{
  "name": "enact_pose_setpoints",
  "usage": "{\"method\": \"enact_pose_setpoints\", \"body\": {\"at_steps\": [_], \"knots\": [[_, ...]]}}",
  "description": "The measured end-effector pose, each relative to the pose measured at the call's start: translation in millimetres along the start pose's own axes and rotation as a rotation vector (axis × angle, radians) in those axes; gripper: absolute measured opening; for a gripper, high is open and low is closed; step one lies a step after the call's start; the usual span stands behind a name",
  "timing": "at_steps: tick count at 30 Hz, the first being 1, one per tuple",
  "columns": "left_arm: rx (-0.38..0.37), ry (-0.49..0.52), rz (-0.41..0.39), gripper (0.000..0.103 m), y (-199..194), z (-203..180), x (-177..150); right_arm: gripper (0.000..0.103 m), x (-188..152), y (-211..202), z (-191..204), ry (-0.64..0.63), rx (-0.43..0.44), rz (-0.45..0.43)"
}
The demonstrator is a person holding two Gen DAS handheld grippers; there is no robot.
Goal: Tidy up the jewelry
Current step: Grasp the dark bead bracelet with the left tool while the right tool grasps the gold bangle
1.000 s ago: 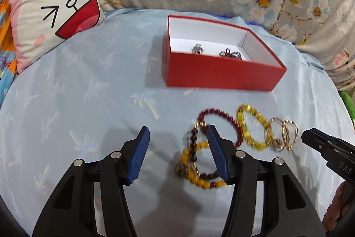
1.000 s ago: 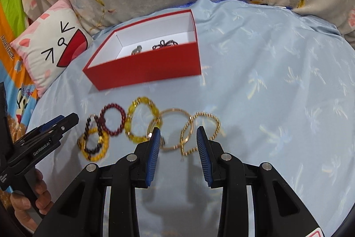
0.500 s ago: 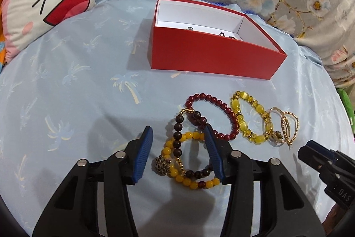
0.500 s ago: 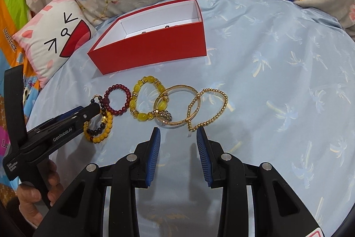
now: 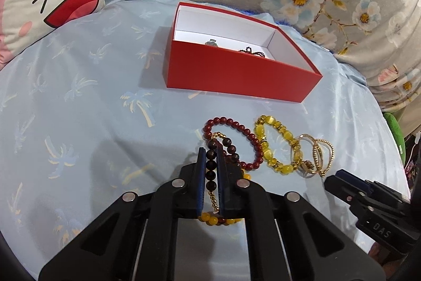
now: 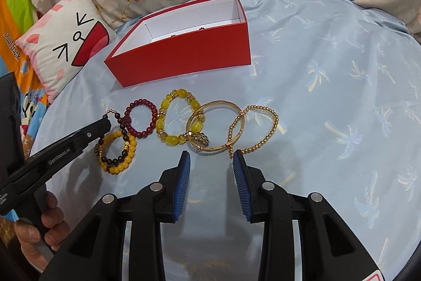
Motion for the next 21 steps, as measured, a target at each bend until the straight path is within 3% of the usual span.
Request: {"method": "enact_pose_setpoints", "body": {"at_steps": [6,8,10,21], "knots": [[-0.001,0.024,-0.001,0.008,-4,-10,-2,0.033,12,7,-1,0.026,0.007,0.001],[-0.008,0.023,0.002,0.008,-3,-11,-3,0.04,17,11,1,0.024,0.006,0.002],[-0.006,0.024,0.004,0.008,-3,-11,-3,0.057,21,16,4,0.028,-0.006,0.001],[0.002,0.014,0.017,0.008,2,-5,-6,0.06,23,38,12,0.014,-0.05,0.0]]}}
Point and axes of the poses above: each gripper's, at about its wrist camera, not at the fingertips, and y roughly the way its jaws point, z to its left, x to its top, the point moved 5 cm from there along y, roughly the way its jaws point, and after that the axes turned 12 degrees about -x, right-handed, at the moved point
